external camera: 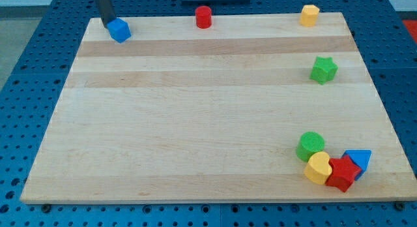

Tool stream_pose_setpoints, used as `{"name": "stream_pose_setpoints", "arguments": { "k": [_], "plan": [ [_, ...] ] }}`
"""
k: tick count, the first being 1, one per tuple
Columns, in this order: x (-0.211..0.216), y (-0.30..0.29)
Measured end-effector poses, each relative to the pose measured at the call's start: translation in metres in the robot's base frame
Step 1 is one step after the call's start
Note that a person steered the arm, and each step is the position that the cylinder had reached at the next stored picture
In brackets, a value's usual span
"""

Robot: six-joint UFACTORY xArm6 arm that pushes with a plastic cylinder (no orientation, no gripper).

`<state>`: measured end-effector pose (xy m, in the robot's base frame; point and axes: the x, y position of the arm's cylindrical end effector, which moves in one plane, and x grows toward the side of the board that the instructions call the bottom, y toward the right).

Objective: Place the blue cube diagonally bottom left to the green star

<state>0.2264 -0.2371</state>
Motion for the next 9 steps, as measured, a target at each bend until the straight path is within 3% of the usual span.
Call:
{"name": "stream_pose_setpoints", "arguments": {
  "k": [5, 7, 9],
  "plan": [
    [0.17, 0.134],
    [0.176, 0.257],
    [0.233, 0.326]
  ]
}}
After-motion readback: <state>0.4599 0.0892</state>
